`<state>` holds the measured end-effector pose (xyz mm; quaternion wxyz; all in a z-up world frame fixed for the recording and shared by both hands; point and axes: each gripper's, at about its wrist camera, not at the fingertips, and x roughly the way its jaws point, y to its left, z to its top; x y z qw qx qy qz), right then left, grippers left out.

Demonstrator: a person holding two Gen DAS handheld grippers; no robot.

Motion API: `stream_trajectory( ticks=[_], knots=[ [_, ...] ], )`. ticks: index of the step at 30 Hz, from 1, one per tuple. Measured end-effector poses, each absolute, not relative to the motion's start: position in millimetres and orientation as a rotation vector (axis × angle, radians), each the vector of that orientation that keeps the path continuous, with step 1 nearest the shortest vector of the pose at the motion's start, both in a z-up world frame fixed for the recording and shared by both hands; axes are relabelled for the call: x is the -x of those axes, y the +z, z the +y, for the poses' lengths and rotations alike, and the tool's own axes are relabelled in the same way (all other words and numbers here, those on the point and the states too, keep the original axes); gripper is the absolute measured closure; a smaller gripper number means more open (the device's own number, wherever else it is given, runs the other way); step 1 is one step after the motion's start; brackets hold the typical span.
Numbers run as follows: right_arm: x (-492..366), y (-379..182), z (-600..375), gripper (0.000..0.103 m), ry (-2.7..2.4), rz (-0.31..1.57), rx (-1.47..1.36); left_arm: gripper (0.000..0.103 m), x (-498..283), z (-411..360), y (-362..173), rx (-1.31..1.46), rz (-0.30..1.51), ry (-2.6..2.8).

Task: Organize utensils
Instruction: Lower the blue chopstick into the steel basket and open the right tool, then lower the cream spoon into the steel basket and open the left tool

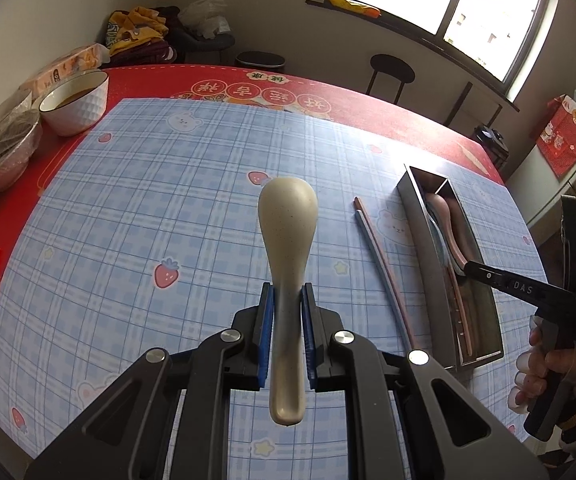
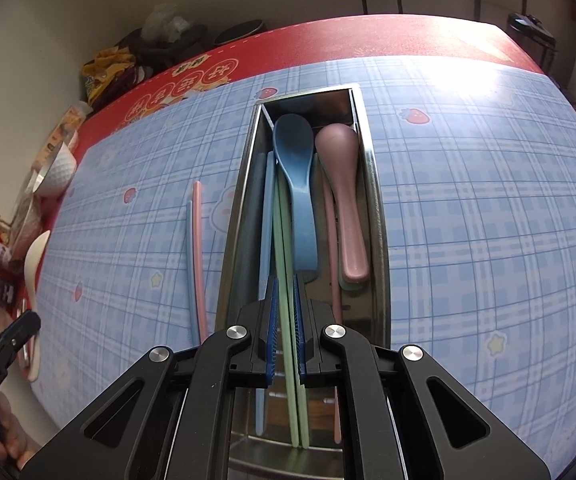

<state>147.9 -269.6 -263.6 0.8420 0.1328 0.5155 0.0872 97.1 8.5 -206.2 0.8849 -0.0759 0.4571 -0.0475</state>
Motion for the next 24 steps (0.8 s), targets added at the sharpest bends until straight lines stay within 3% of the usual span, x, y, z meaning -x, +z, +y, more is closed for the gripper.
stream_trajectory(
  ticks=[6, 12, 18, 24],
  knots=[
    [-133, -256, -290, 0.093, 0.179, 1.061, -0.293, 0.09, -111, -26, -206, 0.103, 0.966, -0.162],
    [-129, -249, -313, 0.064, 0.178, 1.023, -0.306, 0.09, -127, -63, -206, 0.107, 1.003, -0.246],
    [-130, -248, -330, 0.052, 0.198, 1.018, -0.311, 0.09, -150, -101, -206, 0.128, 1.03, -0.289],
    [-132, -252, -348, 0.05, 0.208, 1.033, -0.313, 0.09, -175, -138, -210, 0.165, 1.061, -0.309]
  ],
)
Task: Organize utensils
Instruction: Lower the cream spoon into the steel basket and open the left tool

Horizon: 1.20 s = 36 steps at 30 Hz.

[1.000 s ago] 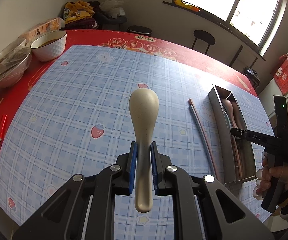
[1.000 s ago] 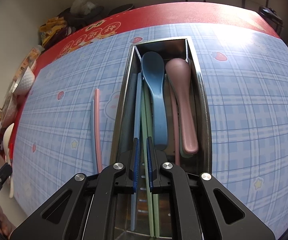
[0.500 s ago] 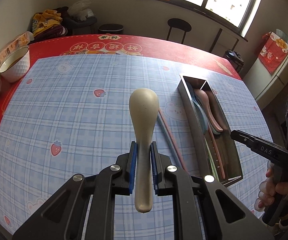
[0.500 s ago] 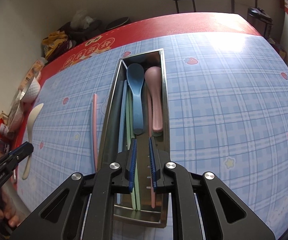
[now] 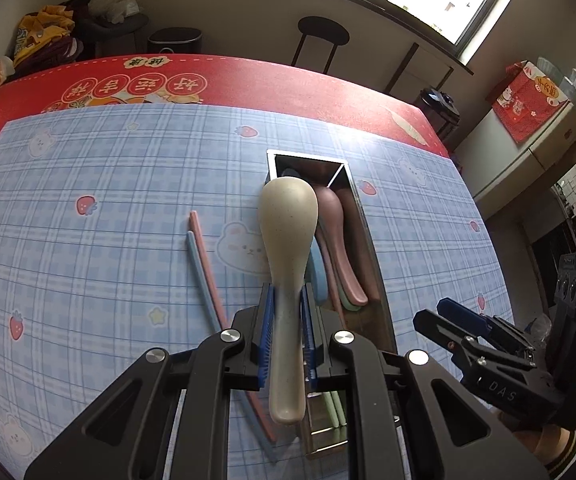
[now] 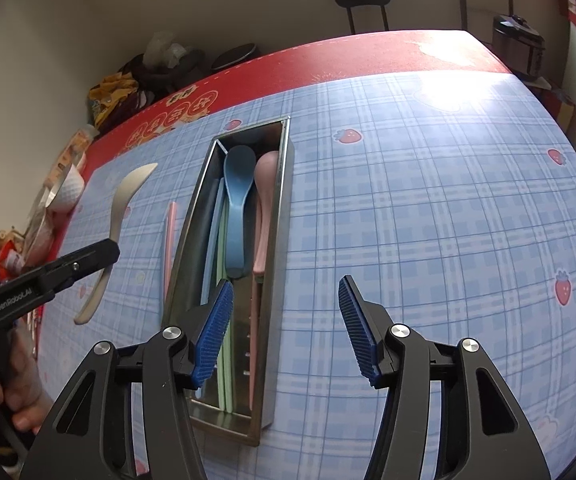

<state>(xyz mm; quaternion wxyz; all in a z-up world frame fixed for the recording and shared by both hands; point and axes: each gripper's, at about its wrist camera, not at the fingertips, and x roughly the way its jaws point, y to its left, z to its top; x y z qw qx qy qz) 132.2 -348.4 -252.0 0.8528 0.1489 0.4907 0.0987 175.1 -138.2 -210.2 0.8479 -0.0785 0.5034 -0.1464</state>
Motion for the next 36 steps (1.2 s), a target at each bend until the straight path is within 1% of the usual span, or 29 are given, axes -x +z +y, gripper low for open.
stream_trajectory(
  ticks=[8, 13, 25, 30, 33, 36],
  knots=[
    [-136, -258, -380, 0.049, 0.196, 1.042, -0.335, 0.09, -217, -179, -230, 0.266, 1.129, -0.307],
    [-137, -264, -396, 0.05, 0.179, 1.053, -0.351, 0.09, -240, -187, -245, 0.336, 1.176, -0.269],
    [-138, -269, -410, 0.049, 0.137, 1.057, -0.387, 0.09, -258, -206, -271, 0.26, 1.246, -0.261],
    [-138, -270, -408, 0.05, 0.119, 1.063, -0.394, 0.089, -263, -214, -270, 0.249, 1.254, -0.337],
    [-140, -270, -405, 0.05, 0.109, 1.065, -0.4, 0.082, -261, -213, -261, 0.229, 1.232, -0.376],
    [-142, -267, -398, 0.05, 0.108, 1.06, -0.401, 0.082, -256, -204, -247, 0.201, 1.182, -0.381]
  ],
)
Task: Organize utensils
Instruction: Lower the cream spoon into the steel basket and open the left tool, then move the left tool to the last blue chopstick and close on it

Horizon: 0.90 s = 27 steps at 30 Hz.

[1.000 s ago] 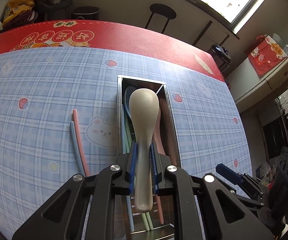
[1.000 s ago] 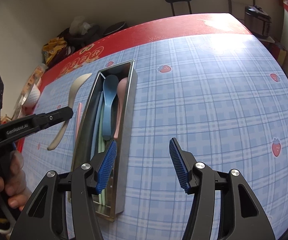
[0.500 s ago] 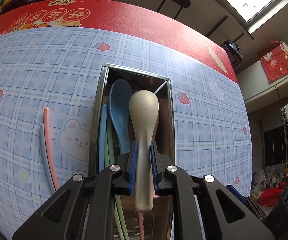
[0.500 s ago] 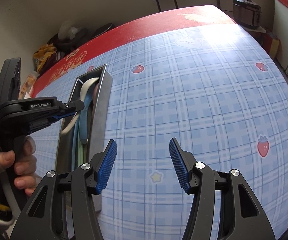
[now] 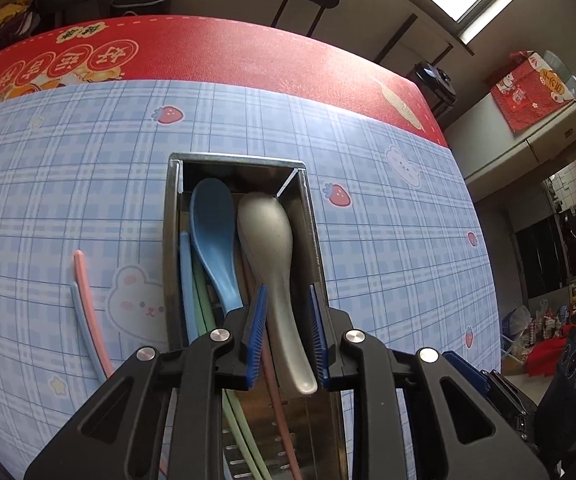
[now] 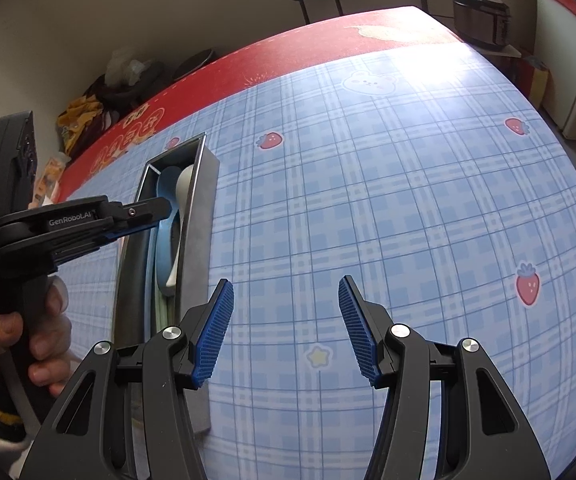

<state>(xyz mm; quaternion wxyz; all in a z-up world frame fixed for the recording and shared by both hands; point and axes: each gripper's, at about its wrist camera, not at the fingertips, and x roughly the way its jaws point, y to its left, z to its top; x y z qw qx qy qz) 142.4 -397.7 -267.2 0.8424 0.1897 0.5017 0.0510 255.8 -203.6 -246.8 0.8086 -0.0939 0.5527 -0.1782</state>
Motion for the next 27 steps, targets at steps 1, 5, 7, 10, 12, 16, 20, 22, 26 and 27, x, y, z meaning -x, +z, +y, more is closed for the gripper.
stream_trajectory(
  ticks=[1, 5, 7, 10, 12, 16, 20, 22, 26, 27],
  knots=[
    [-143, -266, -395, 0.05, 0.108, 1.057, -0.401, 0.082, -253, -199, -241, 0.195, 1.165, -0.381],
    [-146, -262, -381, 0.05, 0.115, 1.05, -0.407, 0.082, -240, -170, -223, 0.168, 1.092, -0.361],
    [-147, -261, -374, 0.05, 0.118, 1.052, -0.408, 0.082, -234, -152, -219, 0.163, 1.075, -0.337],
    [-149, -261, -361, 0.05, 0.128, 1.056, -0.402, 0.082, -227, -123, -223, 0.176, 1.081, -0.287],
    [-151, -260, -354, 0.05, 0.136, 1.059, -0.398, 0.082, -223, -104, -230, 0.189, 1.099, -0.255],
    [-154, -259, -341, 0.05, 0.152, 1.062, -0.387, 0.085, -209, -82, -247, 0.211, 1.149, -0.233],
    [-156, -261, -334, 0.05, 0.159, 1.068, -0.387, 0.086, -196, -82, -261, 0.205, 1.182, -0.233],
    [-157, -262, -332, 0.049, 0.162, 1.071, -0.386, 0.086, -191, -84, -268, 0.204, 1.2, -0.235],
    [-158, -263, -331, 0.05, 0.162, 1.071, -0.386, 0.086, -185, -93, -279, 0.172, 1.222, -0.242],
    [-158, -262, -332, 0.049, 0.162, 1.069, -0.388, 0.086, -184, -94, -280, 0.172, 1.227, -0.243]
  ],
)
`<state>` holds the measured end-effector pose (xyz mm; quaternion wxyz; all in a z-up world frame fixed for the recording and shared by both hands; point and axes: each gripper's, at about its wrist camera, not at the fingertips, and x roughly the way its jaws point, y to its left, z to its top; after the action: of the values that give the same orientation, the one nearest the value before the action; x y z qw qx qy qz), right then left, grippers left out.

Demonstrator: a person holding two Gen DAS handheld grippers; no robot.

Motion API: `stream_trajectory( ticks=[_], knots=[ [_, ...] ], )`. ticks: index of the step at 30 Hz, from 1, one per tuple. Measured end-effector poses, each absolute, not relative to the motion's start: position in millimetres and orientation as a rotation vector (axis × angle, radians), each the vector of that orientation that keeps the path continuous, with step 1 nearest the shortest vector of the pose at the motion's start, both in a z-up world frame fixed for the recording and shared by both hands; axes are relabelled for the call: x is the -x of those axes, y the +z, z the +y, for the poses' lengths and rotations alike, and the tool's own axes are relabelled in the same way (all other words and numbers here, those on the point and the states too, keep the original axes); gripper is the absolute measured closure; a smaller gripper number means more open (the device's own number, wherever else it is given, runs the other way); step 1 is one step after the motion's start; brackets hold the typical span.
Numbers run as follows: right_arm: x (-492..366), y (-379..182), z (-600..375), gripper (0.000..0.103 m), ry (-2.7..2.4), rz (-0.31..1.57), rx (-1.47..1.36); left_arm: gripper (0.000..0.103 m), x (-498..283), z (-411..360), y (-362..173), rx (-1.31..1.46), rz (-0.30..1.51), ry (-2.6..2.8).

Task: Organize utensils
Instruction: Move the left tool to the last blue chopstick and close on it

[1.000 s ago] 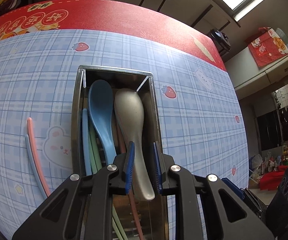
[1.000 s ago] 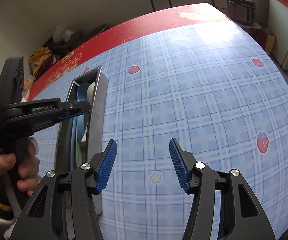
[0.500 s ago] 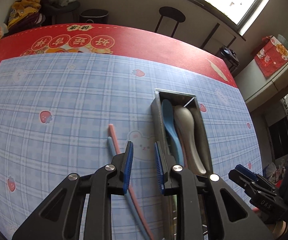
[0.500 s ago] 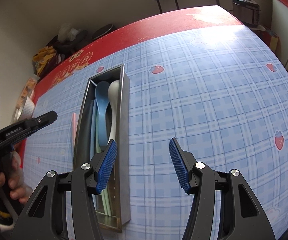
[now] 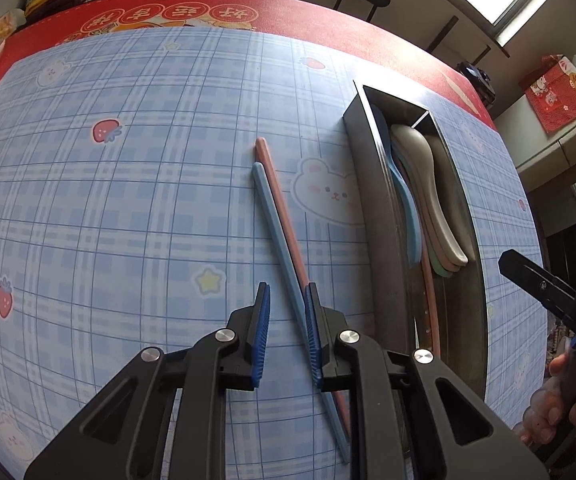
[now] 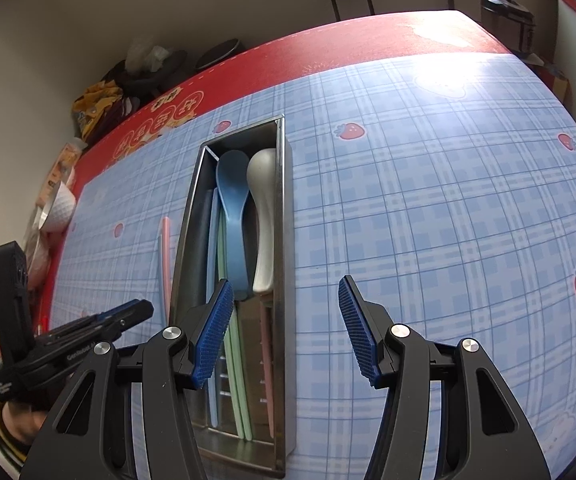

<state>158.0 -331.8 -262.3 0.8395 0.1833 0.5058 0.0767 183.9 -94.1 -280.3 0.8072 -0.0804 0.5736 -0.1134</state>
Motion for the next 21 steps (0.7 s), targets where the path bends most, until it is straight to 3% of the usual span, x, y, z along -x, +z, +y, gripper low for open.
stream_trajectory(
  ticks=[21],
  knots=[
    [-154, -263, -350, 0.049, 0.149, 1.06, -0.424, 0.086, -181, -113, -287, 0.014, 1.277, -0.155]
  ],
)
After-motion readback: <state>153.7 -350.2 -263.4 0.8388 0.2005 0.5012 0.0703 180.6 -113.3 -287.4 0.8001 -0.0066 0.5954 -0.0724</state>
